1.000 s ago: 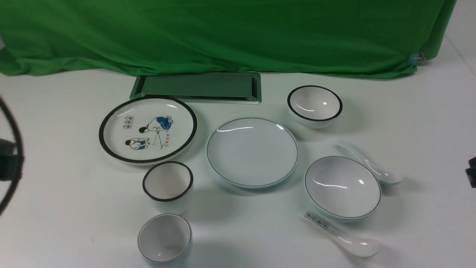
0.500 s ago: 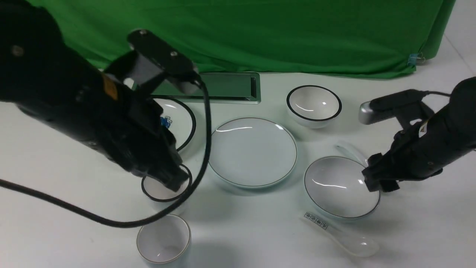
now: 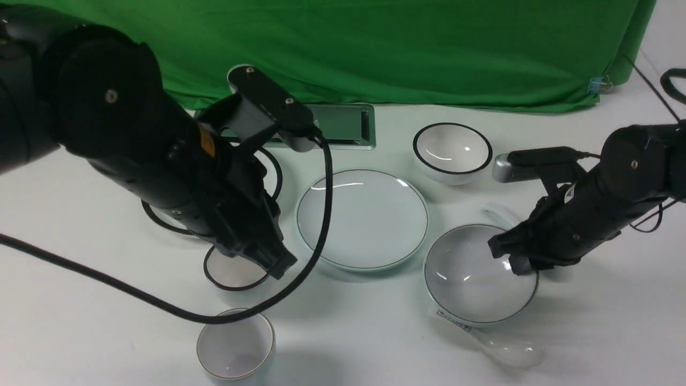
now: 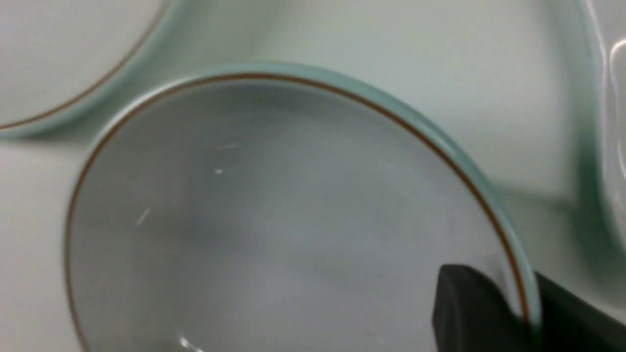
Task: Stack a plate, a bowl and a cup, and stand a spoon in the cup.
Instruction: Use the right arm to grab a blue rice bowl, then use the right arm to put the blue rice bowl into the blue large plate in the middle
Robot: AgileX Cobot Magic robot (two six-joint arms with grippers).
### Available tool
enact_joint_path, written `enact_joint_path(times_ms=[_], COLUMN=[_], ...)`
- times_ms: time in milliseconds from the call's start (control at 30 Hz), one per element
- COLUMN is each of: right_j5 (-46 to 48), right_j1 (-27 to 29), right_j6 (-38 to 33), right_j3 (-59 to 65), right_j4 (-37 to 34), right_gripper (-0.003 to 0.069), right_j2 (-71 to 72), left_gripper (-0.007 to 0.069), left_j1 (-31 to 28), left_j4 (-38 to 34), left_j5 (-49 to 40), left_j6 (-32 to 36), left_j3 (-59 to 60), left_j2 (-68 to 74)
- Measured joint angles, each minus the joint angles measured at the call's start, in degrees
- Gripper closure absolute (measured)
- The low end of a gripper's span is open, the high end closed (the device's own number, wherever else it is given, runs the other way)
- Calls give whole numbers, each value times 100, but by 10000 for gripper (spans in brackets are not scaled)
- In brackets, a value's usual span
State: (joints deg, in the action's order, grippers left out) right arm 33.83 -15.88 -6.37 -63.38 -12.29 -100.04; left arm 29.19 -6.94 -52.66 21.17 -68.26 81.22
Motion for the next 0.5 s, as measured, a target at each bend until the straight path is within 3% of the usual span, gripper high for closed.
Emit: enact_joint_path(times_ms=[133,233,500], right_j5=[494,663,720], right_j1=[12,-34,-509], right_j6=[-587,-1255,-1435], right_j3=[-628,-1488,-3027], right_j4=[-120,-892,-1342], right_gripper=[580,580,580], right_j2=[147,93,-1119], left_gripper=[653,653,653], left_j1=[0,0,5], left_j4=[120,179,219], left_j5=[-33,-27,-27], left_j6=[5,15,-29], left_j3=[-2,-2,-2], left_j2=[0,0,0])
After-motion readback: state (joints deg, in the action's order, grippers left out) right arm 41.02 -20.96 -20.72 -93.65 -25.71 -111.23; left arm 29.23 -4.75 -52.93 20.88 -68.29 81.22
